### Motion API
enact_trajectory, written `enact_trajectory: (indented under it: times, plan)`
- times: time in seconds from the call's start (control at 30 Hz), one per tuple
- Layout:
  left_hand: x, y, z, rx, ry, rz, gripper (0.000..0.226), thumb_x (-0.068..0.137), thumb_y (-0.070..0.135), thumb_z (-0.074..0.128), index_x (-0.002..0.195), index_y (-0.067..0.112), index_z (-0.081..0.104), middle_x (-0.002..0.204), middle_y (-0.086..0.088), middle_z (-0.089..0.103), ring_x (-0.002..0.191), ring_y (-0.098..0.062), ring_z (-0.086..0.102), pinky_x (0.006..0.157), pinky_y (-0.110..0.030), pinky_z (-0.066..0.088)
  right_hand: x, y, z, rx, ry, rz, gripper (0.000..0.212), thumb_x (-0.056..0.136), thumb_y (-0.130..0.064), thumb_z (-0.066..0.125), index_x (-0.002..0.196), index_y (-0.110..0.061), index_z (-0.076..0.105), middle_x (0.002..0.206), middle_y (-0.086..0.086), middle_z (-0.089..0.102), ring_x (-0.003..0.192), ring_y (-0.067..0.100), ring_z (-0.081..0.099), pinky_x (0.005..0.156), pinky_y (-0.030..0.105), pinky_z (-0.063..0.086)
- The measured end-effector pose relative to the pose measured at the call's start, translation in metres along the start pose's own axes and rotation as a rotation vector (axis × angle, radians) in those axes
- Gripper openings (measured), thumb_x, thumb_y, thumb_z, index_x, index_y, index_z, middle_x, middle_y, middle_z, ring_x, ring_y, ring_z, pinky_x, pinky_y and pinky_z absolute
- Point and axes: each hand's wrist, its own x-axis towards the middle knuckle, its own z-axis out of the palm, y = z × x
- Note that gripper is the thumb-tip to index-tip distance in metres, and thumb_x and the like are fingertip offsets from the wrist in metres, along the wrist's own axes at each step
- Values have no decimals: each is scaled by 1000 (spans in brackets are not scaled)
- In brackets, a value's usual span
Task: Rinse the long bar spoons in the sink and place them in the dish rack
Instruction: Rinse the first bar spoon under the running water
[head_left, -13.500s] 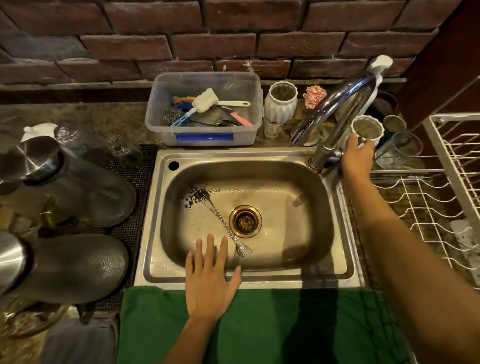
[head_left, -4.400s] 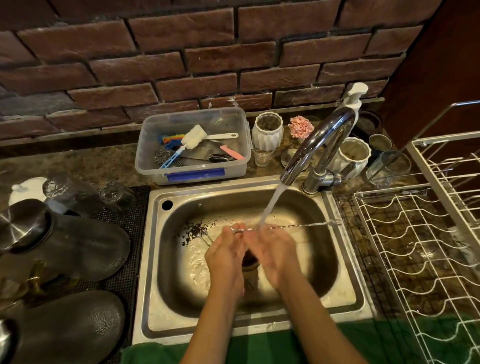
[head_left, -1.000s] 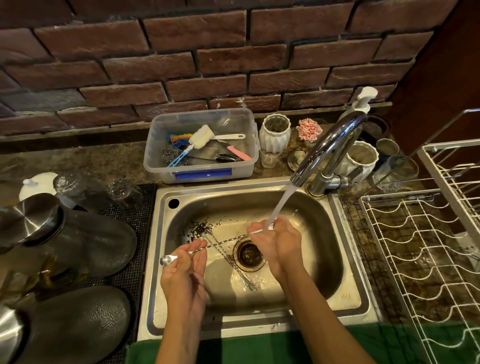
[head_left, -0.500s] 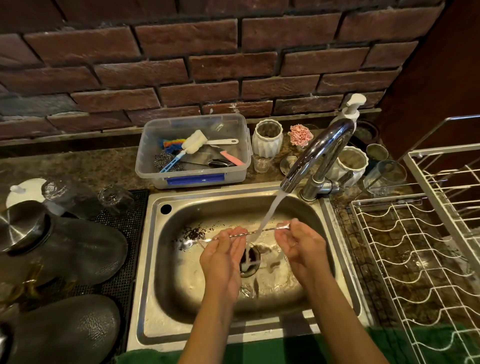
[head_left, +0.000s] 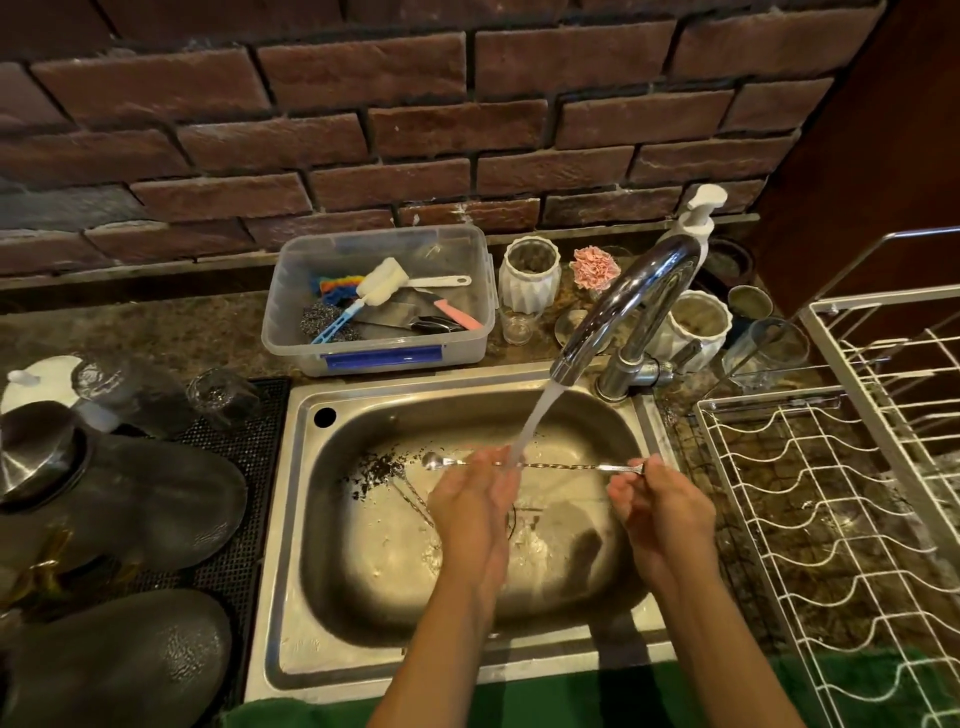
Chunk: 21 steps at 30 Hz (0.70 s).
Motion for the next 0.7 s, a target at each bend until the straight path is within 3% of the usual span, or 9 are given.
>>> enact_trajectory:
  times: [0.1,0.2,0.27,0.37,0.47,0.57,0.63,0.7]
  plan:
    - [-10,-19,12,41,-63,-74,24,96,8,59,114,-7,62,110,-27,72,100,-31,73,86,-35,60,-10,-3,-4,8,-29,4,14,98,-8,55,92,2,62,66,13,65,53,16,66,52,23,59]
    - [-4,-15,8,-16,-39,-65,24,95,7,61,115,-6,61,105,-23,75,100,-31,74,91,-39,59,-9,-21,-24,26,76,-87,13,98,-8,55,99,4,60,76,18,65,53,16,66,51,23,58]
    - [0,-11,4,-36,-24,-43,25,96,8,60,116,-7,60,101,-20,76,99,-29,74,88,-37,60,-9,-27,-36,42,125,-128,14,99,-8,54,102,5,60,68,18,68,52,16,68,50,22,57]
    - [-5,-17,9,6,-57,-52,23,99,10,56,113,-7,63,98,-21,75,96,-29,74,82,-31,61,-10,-27,-41,74,190,-125,14,100,-10,53,94,0,60,64,15,69,53,16,70,52,24,60]
    - [-9,-25,12,45,-120,-52,21,99,7,54,112,-7,64,102,-24,73,98,-30,73,87,-34,60,-12,-30,-46,65,239,-105,21,102,-11,51,83,-4,58,77,17,61,53,14,68,53,24,60]
    - [-9,-29,12,124,-166,-25,18,98,6,56,111,-2,65,102,-21,75,101,-32,73,91,-37,59,-9,-26,-50,48,230,-32,20,101,-6,49,83,0,55,74,15,54,53,16,62,47,22,57]
    - [-9,-29,11,180,-173,10,14,97,7,57,104,0,67,99,-19,76,99,-31,73,91,-39,59,-5,-16,-54,-12,183,78,14,100,-5,50,91,4,56,76,16,55,62,19,57,47,23,58]
    - [-6,-26,7,239,-148,65,14,97,7,57,96,2,70,92,-16,76,93,-28,74,88,-37,59,0,-6,-62,-273,156,71,10,97,-3,55,103,3,61,90,20,63,75,22,64,60,31,62]
